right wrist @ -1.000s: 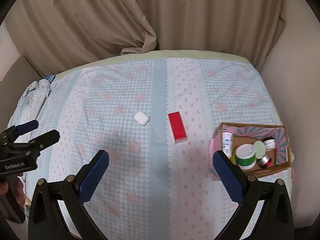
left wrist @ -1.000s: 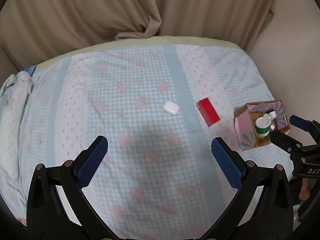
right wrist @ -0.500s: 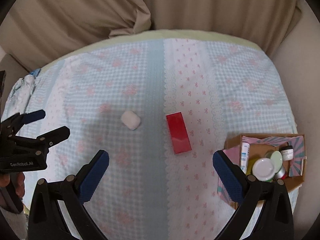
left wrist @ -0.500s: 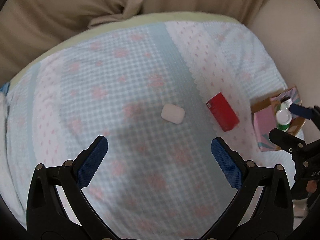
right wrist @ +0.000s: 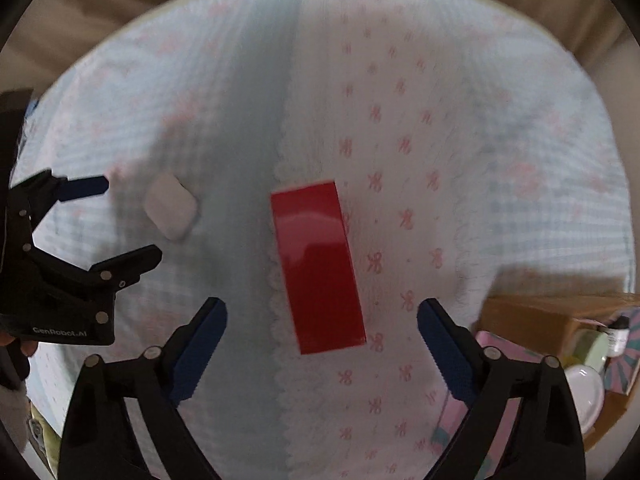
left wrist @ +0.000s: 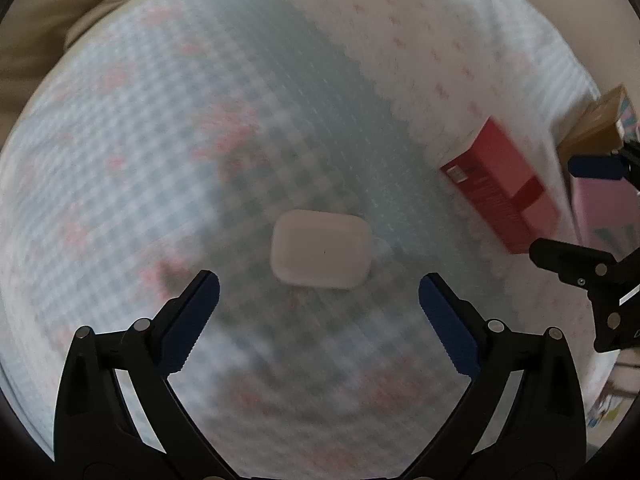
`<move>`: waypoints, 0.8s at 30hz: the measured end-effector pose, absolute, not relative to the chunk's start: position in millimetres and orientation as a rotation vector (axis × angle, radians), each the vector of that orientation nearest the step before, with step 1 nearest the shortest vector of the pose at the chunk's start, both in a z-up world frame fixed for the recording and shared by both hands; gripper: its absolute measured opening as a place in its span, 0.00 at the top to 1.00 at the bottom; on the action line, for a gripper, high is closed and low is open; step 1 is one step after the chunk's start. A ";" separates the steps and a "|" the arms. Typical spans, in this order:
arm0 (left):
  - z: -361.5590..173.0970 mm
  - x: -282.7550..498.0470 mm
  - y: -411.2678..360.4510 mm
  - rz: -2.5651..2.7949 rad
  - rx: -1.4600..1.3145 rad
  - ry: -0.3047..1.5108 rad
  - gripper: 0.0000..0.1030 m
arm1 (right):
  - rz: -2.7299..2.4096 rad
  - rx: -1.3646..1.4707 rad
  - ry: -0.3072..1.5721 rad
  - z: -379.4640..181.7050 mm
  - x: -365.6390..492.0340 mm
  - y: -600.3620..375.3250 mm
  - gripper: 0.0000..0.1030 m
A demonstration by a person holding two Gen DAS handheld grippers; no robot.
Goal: Organize rigid objects
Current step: 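Grasp the white earbud case with the left tool while the right tool grasps the red box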
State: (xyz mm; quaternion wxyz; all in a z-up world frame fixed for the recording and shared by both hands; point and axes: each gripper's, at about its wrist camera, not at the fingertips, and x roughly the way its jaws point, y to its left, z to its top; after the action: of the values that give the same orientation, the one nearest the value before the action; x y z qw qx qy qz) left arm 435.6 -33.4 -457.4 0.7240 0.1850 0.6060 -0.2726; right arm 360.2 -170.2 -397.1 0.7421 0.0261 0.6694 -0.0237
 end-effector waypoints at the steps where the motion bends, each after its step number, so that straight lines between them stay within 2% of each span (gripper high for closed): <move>1: -463.4 437.4 -35.8 -0.604 0.419 1.341 0.04 | -0.046 0.053 1.485 -404.6 362.7 -170.6 0.08; 4: -474.7 443.0 -39.8 -0.612 0.417 1.355 0.05 | -0.031 0.026 1.520 -422.3 370.0 -168.1 0.09; 5: -477.2 444.1 -41.2 -0.614 0.417 1.358 0.09 | -0.026 0.014 1.527 -427.4 372.7 -166.7 0.10; 8: -485.6 446.6 -48.2 -0.613 0.439 1.363 0.18 | -0.022 -0.028 1.556 -439.9 379.5 -162.8 0.25; 9: -486.6 446.1 -50.6 -0.614 0.449 1.352 0.24 | -0.028 -0.036 1.561 -442.2 380.8 -162.2 0.31; 12: -487.9 442.0 -58.2 -0.606 0.485 1.340 0.36 | -0.042 -0.032 1.568 -446.7 383.5 -161.6 0.41; 13: -487.4 441.3 -63.8 -0.615 0.486 1.337 0.41 | -0.043 -0.028 1.572 -448.0 383.9 -160.9 0.52; 15: -486.0 439.4 -66.8 -0.620 0.498 1.330 0.45 | -0.049 -0.044 1.578 -450.6 385.2 -158.1 0.60; 24: -474.3 434.4 -55.2 -0.614 0.476 1.309 0.45 | -0.060 -0.054 1.562 -449.4 379.0 -152.4 0.62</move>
State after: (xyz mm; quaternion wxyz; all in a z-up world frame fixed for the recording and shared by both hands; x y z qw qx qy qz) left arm 434.4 -55.2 -474.3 0.7241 0.2156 0.5930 -0.2784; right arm 379.0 -152.4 -449.4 0.7096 -0.0245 0.7036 -0.0268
